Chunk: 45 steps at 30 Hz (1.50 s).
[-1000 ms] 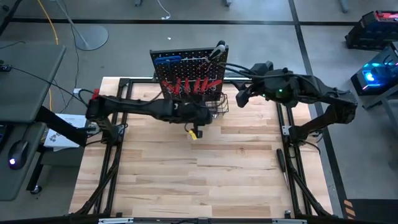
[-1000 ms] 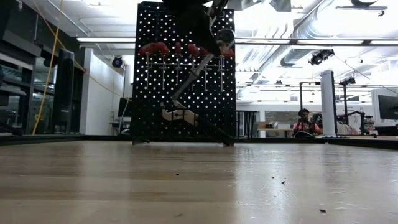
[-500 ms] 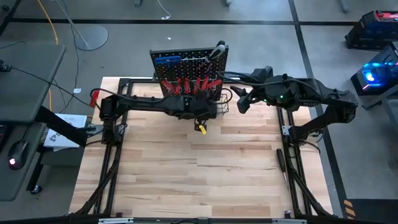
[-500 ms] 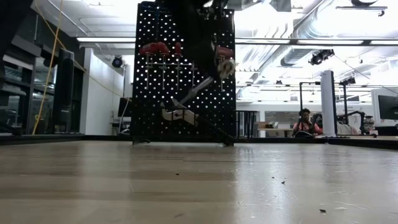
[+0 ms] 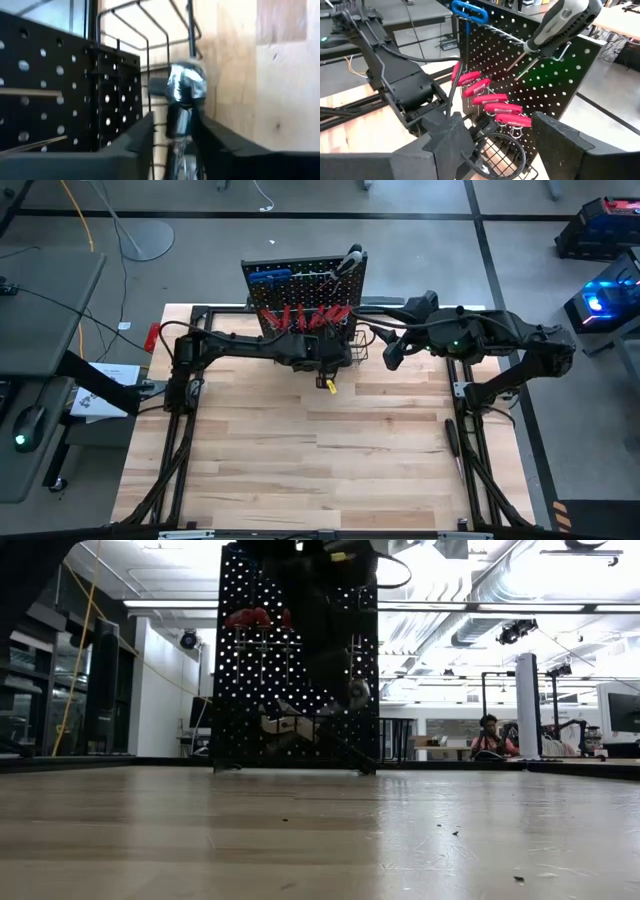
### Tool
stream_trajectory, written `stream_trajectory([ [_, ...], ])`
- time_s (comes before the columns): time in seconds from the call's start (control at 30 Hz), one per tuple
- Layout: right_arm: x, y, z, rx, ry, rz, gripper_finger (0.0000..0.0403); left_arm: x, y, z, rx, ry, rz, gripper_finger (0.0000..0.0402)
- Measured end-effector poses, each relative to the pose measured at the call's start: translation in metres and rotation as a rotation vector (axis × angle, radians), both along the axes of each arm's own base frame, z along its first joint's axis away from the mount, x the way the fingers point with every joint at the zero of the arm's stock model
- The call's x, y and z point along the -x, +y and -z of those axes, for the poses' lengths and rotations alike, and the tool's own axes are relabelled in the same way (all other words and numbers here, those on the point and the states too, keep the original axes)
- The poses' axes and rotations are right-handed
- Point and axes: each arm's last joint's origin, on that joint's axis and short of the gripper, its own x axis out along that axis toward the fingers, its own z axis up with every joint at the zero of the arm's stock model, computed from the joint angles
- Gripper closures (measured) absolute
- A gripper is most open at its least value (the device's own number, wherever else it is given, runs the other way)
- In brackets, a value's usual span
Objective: Hang tools onto peg board
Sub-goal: Put the ratchet wrench into the black wire basket on the peg board, then hang the black screwdriver on the peg board
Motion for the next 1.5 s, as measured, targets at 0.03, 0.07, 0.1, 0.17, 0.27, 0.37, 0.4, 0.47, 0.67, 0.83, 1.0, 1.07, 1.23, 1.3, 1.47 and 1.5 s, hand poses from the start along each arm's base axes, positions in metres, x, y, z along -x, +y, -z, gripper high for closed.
stream_trajectory([
  [0.03, 0.000, 0.000, 0.000, 0.000, 0.000, 0.000, 0.0178, -0.001, -0.001, -0.001, 0.000, -0.012, 0.002, 0.0264],
  [0.07, 0.000, 0.000, 0.000, 0.000, 0.001, -0.002, 0.0178, -0.001, -0.002, -0.003, 0.001, -0.028, 0.001, 0.0239],
  [0.1, 0.000, 0.001, 0.000, -0.003, 0.003, -0.002, 0.0178, -0.002, -0.003, -0.005, 0.001, -0.043, 0.001, 0.0215],
  [0.17, 0.001, 0.001, 0.001, -0.004, 0.007, -0.003, 0.0178, -0.001, -0.004, -0.013, 0.006, -0.082, 0.005, 0.0173],
  [0.27, 0.001, 0.001, 0.001, -0.001, 0.016, -0.003, 0.0178, 0.001, -0.008, -0.022, 0.034, -0.104, 0.026, 0.0133],
  [0.37, 0.001, 0.001, 0.002, 0.000, 0.027, -0.014, 0.0178, 0.006, -0.016, -0.032, 0.089, -0.139, 0.035, 0.0118],
  [0.4, 0.002, 0.001, 0.002, -0.004, 0.032, -0.021, 0.0178, 0.008, -0.019, -0.037, 0.116, -0.162, 0.039, 0.0117],
  [0.47, 0.003, 0.002, 0.003, -0.018, 0.047, -0.048, 0.0178, 0.013, -0.027, -0.050, 0.183, -0.206, 0.038, 0.0117],
  [0.67, 0.005, 0.010, 0.022, -0.278, 0.202, -0.222, 0.0178, 0.042, -0.056, -0.075, 0.462, -0.237, -0.006, 0.0118],
  [0.83, -0.003, 0.026, 0.078, -0.538, 0.541, -0.226, 0.0178, 0.078, -0.084, -0.066, 0.640, -0.306, -0.114, 0.0118],
  [1.0, 0.003, 0.061, 0.180, -0.744, 0.879, -0.235, 0.0178, 0.114, -0.116, -0.049, 0.844, -0.448, -0.245, 0.0118],
  [1.07, 0.019, 0.071, 0.221, -0.819, 1.012, -0.156, 0.0178, 0.124, -0.126, -0.044, 0.886, -0.484, -0.275, 0.0118],
  [1.23, 0.064, 0.075, 0.291, -0.924, 1.159, 0.271, 0.0178, 0.135, -0.137, -0.042, 0.864, -0.520, -0.255, 0.0118],
  [1.3, 0.072, 0.075, 0.308, -0.961, 1.139, 0.348, 0.0178, 0.136, -0.139, -0.041, 0.851, -0.504, -0.214, 0.0118],
  [1.47, 0.086, 0.069, 0.324, -0.989, 1.132, 0.581, 0.0178, 0.138, -0.140, -0.043, 0.847, -0.467, -0.118, 0.0118],
  [1.5, 0.087, 0.068, 0.322, -0.979, 1.130, 0.615, 0.0178, 0.139, -0.139, -0.045, 0.844, -0.471, -0.104, 0.0118],
])
